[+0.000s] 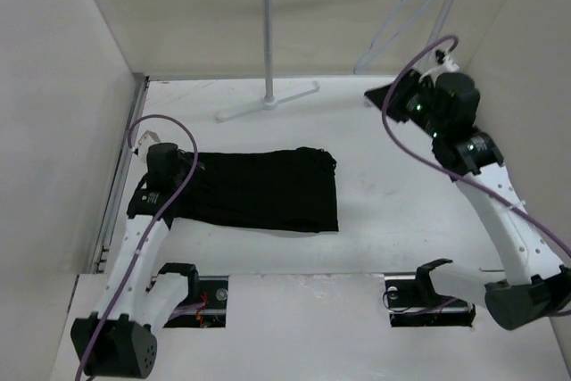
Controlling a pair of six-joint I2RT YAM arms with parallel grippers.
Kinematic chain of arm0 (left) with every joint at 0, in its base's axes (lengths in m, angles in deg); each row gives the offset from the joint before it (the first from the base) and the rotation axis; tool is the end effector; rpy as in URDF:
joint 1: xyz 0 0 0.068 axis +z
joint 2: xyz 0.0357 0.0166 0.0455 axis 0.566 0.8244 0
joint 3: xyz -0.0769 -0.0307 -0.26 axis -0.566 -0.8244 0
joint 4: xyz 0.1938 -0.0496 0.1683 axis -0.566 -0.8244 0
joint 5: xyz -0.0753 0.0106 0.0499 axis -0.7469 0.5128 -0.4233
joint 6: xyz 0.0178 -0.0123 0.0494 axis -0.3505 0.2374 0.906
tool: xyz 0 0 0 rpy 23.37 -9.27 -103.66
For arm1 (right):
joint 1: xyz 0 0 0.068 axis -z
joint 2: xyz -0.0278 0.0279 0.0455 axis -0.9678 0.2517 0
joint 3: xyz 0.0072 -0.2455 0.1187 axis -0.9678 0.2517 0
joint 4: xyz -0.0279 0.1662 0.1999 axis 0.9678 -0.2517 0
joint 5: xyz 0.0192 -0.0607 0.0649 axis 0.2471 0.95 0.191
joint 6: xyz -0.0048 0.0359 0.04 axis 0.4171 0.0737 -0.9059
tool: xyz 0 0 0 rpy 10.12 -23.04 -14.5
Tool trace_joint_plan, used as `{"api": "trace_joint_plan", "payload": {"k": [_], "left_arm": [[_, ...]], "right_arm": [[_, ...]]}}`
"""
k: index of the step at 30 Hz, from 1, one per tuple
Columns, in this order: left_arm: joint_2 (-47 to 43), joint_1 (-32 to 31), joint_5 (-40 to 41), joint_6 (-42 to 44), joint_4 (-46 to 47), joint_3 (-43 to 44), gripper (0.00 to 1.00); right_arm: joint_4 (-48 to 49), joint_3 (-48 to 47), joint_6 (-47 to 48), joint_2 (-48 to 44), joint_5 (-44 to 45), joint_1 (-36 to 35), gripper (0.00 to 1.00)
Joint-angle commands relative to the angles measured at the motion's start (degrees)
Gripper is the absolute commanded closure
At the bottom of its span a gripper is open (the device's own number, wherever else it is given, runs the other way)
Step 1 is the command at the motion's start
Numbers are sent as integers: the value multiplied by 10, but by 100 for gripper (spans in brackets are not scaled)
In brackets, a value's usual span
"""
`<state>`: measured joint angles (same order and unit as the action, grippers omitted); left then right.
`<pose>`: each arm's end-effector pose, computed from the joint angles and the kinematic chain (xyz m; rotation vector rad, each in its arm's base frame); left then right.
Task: Place the trousers on the hanger
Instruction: Pick up the hanger from the clothesline.
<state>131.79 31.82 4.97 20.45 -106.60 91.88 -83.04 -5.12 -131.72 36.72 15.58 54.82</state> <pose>0.2023 -0.0064 0.2725 -0.8544 1.9697 -0.4217 0.2268 0.0901 0.4135 0.3299 1.8800 0.9227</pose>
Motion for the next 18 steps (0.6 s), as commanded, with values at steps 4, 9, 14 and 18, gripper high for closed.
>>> {"api": "trace_joint_plan", "payload": {"k": [4,9,14,18], "left_arm": [[-98,-95,27,9,-96,34,87],[-140,-202,97,-25,-137,15,82],[-144,-281,131,-58,-131,-2,76],[-122,-313,140,-66,-119,-6,74]], "right_arm": [[14,-211,57,152,-48,111,67],[-1,-344,85,277,-57,155,38],[-13,-451,106,373,-94,164,35],[16,-475,111,406,-133,164,39]]}}
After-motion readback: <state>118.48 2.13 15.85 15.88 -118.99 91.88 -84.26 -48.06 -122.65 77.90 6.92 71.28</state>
